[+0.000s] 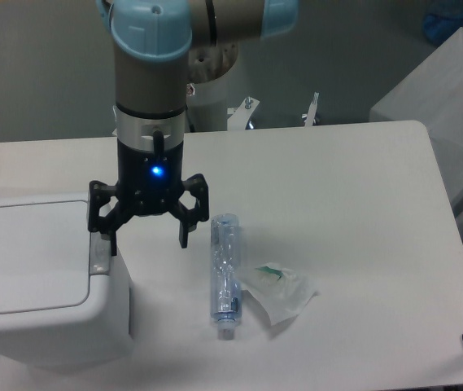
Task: Open the trash can
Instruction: 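Lower the gripper onto the lid edge and push the lid open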
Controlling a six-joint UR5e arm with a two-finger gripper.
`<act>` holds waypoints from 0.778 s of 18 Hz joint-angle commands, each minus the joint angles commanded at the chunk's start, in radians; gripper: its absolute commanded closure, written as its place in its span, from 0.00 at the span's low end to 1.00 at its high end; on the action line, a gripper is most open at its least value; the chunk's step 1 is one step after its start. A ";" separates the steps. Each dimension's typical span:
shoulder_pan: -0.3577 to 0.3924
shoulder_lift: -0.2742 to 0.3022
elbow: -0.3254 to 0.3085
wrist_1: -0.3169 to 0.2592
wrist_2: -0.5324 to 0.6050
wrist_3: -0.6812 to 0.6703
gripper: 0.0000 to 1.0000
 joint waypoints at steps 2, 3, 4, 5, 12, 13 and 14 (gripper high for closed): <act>0.000 -0.005 0.000 0.002 0.000 0.000 0.00; 0.000 -0.005 0.000 0.002 0.000 0.000 0.00; 0.000 -0.006 0.000 0.000 0.000 0.000 0.00; 0.000 -0.006 0.000 0.002 0.000 0.000 0.00; -0.002 -0.020 -0.003 0.002 0.002 0.000 0.00; -0.002 -0.018 -0.006 0.002 0.002 0.000 0.00; -0.002 -0.020 -0.008 0.002 0.002 0.000 0.00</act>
